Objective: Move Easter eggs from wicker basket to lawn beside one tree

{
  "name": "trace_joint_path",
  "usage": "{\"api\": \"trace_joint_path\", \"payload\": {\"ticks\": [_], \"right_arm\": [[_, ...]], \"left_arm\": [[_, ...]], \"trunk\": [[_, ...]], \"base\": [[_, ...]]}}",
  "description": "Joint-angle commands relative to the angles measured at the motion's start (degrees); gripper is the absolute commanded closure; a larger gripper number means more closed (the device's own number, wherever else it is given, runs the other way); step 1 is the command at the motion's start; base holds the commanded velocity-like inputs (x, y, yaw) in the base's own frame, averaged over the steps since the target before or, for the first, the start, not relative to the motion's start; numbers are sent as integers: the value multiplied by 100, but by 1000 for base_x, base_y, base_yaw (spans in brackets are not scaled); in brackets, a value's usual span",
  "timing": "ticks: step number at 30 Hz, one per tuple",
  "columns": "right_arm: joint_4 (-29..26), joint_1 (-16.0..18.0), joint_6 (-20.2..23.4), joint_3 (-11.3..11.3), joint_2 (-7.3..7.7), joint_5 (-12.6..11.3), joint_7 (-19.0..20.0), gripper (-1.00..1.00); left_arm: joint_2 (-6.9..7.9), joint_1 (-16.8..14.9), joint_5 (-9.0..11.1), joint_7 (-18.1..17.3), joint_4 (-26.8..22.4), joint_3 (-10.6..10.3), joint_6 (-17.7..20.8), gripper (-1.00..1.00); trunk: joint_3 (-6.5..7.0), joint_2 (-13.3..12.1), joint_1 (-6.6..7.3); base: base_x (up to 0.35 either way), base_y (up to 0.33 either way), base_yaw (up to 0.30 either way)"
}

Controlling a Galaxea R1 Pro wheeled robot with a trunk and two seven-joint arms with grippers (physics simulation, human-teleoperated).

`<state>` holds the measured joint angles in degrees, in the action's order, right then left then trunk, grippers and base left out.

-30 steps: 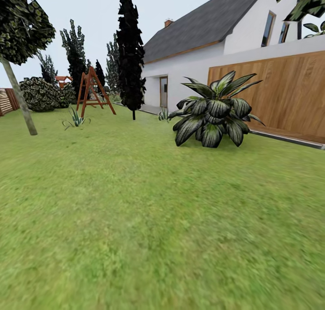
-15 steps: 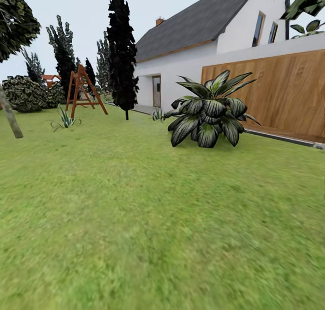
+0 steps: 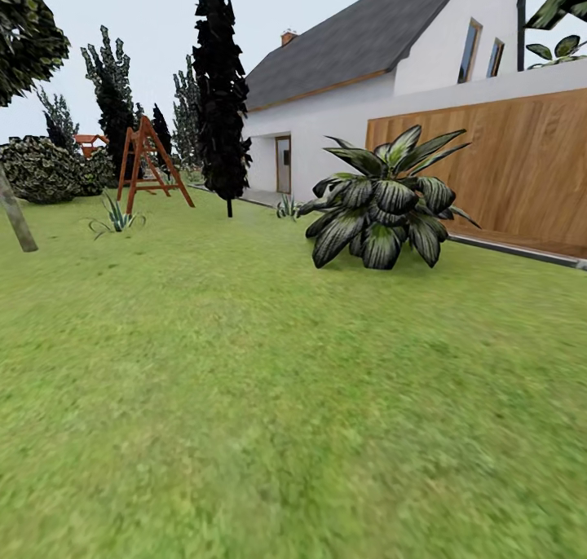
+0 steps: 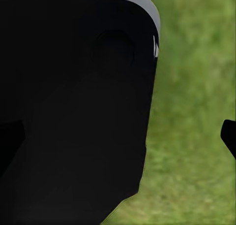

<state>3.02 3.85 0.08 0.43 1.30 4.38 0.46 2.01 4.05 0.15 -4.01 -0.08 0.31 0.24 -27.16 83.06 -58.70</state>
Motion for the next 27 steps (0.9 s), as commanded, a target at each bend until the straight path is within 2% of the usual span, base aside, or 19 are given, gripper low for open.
{"api": "trace_joint_path", "payload": {"ticks": [1, 27], "right_arm": [[13, 7, 1, 1, 1, 46, 6, -100], [5, 9, 1, 1, 1, 46, -1, -100]], "left_arm": [[1, -1, 2, -21, -1, 4, 3, -100], [1, -1, 2, -21, -1, 4, 3, -100]], "trunk": [[-4, 2, -3], [-4, 2, -3]], "base": [[311, 183, 0], [311, 183, 0]]}}
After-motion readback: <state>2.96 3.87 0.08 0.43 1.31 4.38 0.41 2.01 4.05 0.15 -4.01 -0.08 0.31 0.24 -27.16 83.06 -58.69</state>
